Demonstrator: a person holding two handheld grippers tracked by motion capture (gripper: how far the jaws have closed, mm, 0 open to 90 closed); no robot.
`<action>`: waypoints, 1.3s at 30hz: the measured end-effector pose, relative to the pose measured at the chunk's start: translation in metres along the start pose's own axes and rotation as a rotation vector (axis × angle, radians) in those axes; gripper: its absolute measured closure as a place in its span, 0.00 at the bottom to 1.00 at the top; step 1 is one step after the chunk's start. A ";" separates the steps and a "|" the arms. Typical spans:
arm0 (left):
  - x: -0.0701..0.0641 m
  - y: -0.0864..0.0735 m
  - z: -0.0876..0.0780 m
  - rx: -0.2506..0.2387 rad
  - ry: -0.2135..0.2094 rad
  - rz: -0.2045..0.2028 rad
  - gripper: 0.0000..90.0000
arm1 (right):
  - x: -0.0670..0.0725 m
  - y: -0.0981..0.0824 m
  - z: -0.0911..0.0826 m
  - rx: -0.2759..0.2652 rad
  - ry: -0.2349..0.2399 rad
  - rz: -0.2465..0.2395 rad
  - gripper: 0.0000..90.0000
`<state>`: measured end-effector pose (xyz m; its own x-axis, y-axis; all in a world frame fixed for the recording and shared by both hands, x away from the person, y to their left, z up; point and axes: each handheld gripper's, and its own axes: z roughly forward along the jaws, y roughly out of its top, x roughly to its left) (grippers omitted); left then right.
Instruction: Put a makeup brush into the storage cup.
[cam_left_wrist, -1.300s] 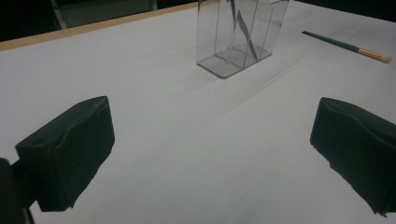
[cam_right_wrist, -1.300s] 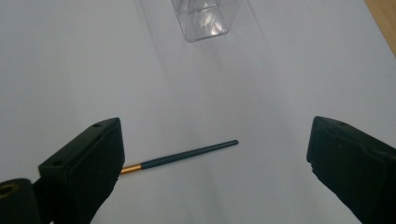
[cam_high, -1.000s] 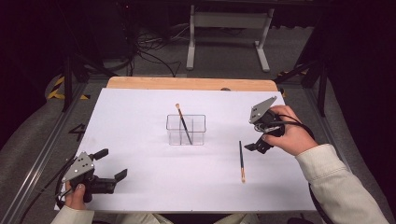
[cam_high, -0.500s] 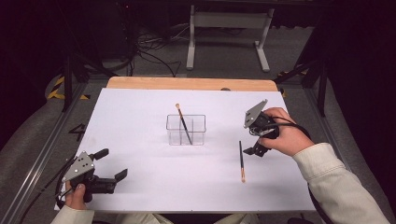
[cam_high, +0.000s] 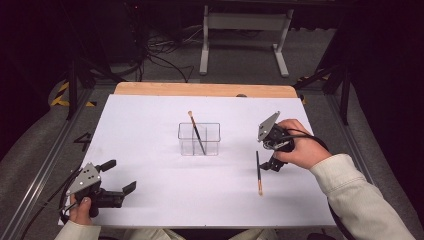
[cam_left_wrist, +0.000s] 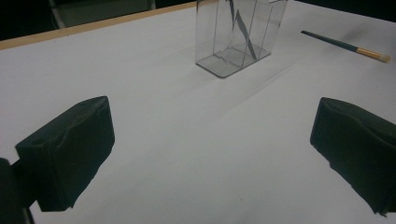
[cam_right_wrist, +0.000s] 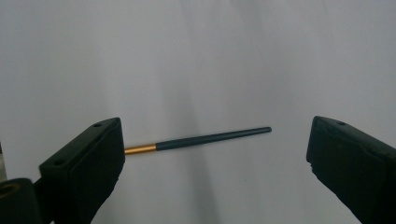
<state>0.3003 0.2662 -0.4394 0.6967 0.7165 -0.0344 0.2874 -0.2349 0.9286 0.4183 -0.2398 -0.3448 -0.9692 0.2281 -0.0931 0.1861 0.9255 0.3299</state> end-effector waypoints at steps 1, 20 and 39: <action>0.000 0.000 0.000 -0.001 -0.002 0.001 0.01 | 0.000 0.000 0.002 0.001 0.005 0.000 0.06; 0.000 0.001 0.002 0.000 -0.006 -0.004 0.01 | 0.001 -0.006 0.032 0.029 0.049 -0.023 0.07; 0.000 0.000 0.002 0.002 -0.008 0.001 0.01 | 0.002 -0.009 0.051 0.050 0.094 -0.040 0.08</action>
<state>0.3019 0.2650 -0.4397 0.7022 0.7110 -0.0367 0.2885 -0.2370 0.9277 0.4231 -0.2328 -0.3956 -0.9865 0.1630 -0.0158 0.1522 0.9478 0.2803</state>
